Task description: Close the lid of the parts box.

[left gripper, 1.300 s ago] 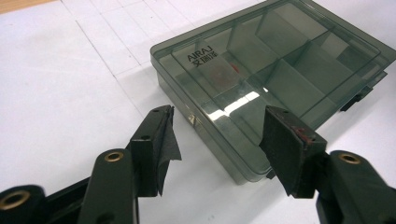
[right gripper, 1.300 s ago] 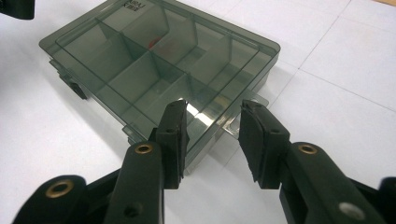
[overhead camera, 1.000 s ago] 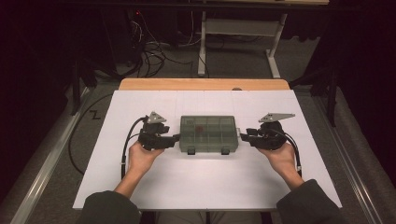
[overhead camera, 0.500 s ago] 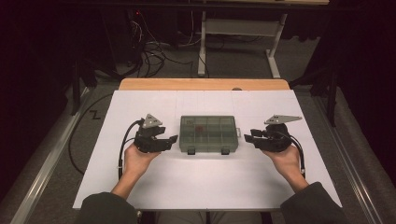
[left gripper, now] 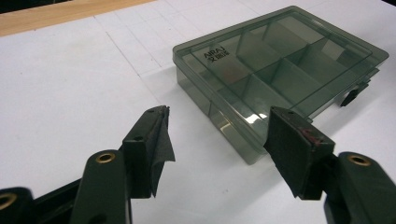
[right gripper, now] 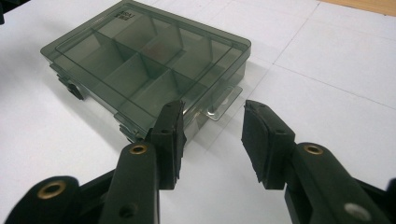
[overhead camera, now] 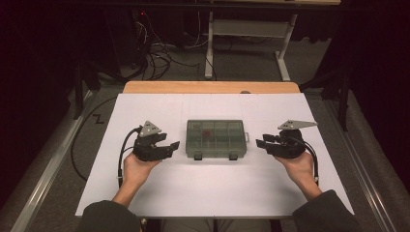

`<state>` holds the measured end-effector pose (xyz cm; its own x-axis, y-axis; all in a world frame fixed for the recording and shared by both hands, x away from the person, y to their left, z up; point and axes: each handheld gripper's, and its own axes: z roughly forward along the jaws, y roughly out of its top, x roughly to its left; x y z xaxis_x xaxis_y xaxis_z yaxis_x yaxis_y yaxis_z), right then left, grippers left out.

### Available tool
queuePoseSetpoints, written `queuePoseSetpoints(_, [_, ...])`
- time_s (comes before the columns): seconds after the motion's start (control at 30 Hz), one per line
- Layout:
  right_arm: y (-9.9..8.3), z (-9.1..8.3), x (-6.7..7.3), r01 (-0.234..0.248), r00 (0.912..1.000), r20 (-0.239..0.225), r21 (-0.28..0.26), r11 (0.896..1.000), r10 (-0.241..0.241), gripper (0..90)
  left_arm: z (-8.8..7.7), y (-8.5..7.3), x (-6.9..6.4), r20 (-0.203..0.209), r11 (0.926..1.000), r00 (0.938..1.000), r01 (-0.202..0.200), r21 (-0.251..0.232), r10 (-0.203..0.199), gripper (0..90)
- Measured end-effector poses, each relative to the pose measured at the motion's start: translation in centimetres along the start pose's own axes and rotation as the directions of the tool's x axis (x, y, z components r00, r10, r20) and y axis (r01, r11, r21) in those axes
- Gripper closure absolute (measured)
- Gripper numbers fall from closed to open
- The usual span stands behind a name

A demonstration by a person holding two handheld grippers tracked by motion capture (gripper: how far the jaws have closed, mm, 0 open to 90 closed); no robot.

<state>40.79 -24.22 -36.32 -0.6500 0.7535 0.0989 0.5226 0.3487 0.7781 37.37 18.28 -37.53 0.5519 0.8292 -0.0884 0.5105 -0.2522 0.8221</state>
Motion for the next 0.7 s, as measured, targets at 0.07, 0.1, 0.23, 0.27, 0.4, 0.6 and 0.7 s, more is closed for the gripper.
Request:
queuePoseSetpoints(0.07, [-0.1, -0.1, 0.0, -0.002, 1.0000, 0.000, -0.004, 1.000, 0.002, 60.6, -0.2, -0.1, 0.1, 0.001, 1.0000, 1.0000, 0.001, 0.001, -0.001, 39.0])
queuePoseSetpoints(0.1, [-0.1, -0.1, -0.1, -0.003, 1.0000, 0.001, -0.006, 1.000, 0.003, 60.6, -0.2, -0.2, 0.1, -0.002, 1.0000, 1.0000, 0.000, 0.000, 0.000, 39.0])
queuePoseSetpoints(0.23, [-0.3, -0.3, -0.2, -0.005, 1.0000, 0.000, -0.008, 1.000, 0.005, 60.3, -0.6, -0.5, 0.3, -0.007, 0.9999, 1.0000, 0.005, -0.010, -0.005, 38.7])
queuePoseSetpoints(0.27, [-0.4, -0.3, -0.2, -0.006, 1.0000, -0.001, -0.008, 1.000, 0.006, 60.2, -0.7, -0.6, 0.4, -0.007, 0.9999, 1.0000, 0.005, -0.011, -0.006, 38.7])
queuePoseSetpoints(0.4, [-0.6, -0.5, -0.2, -0.003, 1.0000, -0.002, -0.006, 1.000, 0.003, 59.8, -0.9, -0.7, 0.4, -0.013, 1.0000, 0.9999, 0.004, -0.008, -0.004, 38.1])
queuePoseSetpoints(0.6, [-1.2, -1.1, -0.2, 0.004, 1.0000, -0.003, -0.028, 1.000, -0.004, 59.1, -1.1, -0.9, 0.5, -0.017, 0.9997, 0.9998, 0.012, -0.019, -0.012, 37.5])
queuePoseSetpoints(0.7, [-1.4, -1.3, -0.3, 0.004, 1.0000, -0.002, -0.034, 0.999, -0.004, 58.7, -1.1, -1.1, 0.5, -0.020, 0.9997, 0.9997, 0.014, -0.019, -0.014, 37.2])
